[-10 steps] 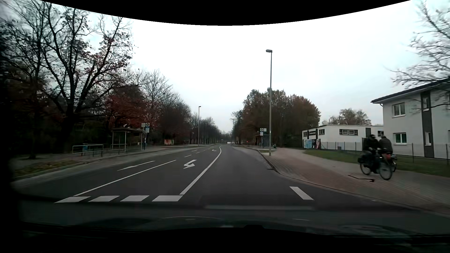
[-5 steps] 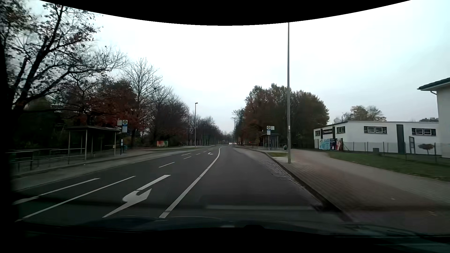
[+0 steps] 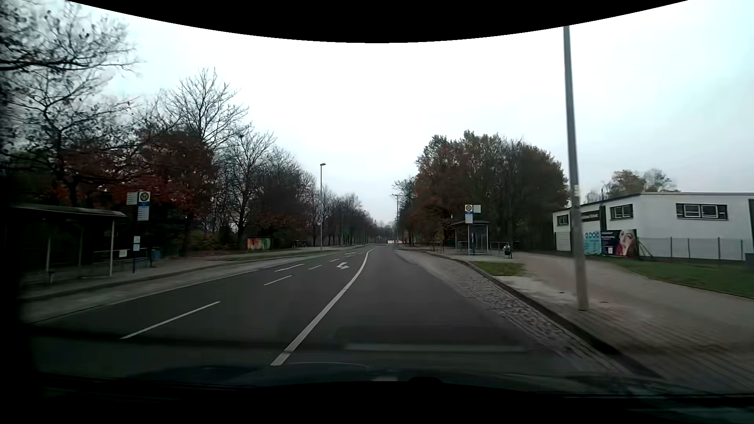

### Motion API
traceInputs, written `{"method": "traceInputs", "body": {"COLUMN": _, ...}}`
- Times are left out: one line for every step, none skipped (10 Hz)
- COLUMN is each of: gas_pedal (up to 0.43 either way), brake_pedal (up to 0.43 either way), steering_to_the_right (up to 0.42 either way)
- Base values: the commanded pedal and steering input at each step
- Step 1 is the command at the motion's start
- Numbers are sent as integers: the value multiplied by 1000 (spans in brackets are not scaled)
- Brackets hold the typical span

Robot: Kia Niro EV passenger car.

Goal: Follow the waypoints while adhering to traffic rules and regulations

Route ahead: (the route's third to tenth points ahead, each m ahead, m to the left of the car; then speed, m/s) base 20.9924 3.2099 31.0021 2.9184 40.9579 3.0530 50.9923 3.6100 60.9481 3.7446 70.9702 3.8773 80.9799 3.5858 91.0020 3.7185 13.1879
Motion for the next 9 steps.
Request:
{"method": "traceInputs", "body": {"gas_pedal": 177, "brake_pedal": 0, "steering_to_the_right": -12}}
{"method": "traceInputs", "body": {"gas_pedal": 169, "brake_pedal": 0, "steering_to_the_right": -13}}
{"method": "traceInputs", "body": {"gas_pedal": 169, "brake_pedal": 0, "steering_to_the_right": -13}}
{"method": "traceInputs", "body": {"gas_pedal": 169, "brake_pedal": 0, "steering_to_the_right": -13}}
{"method": "traceInputs", "body": {"gas_pedal": 169, "brake_pedal": 0, "steering_to_the_right": -13}}
{"method": "traceInputs", "body": {"gas_pedal": 169, "brake_pedal": 0, "steering_to_the_right": -13}}
{"method": "traceInputs", "body": {"gas_pedal": 169, "brake_pedal": 0, "steering_to_the_right": -13}}
{"method": "traceInputs", "body": {"gas_pedal": 157, "brake_pedal": 0, "steering_to_the_right": -13}}
{"method": "traceInputs", "body": {"gas_pedal": 157, "brake_pedal": 0, "steering_to_the_right": -13}}
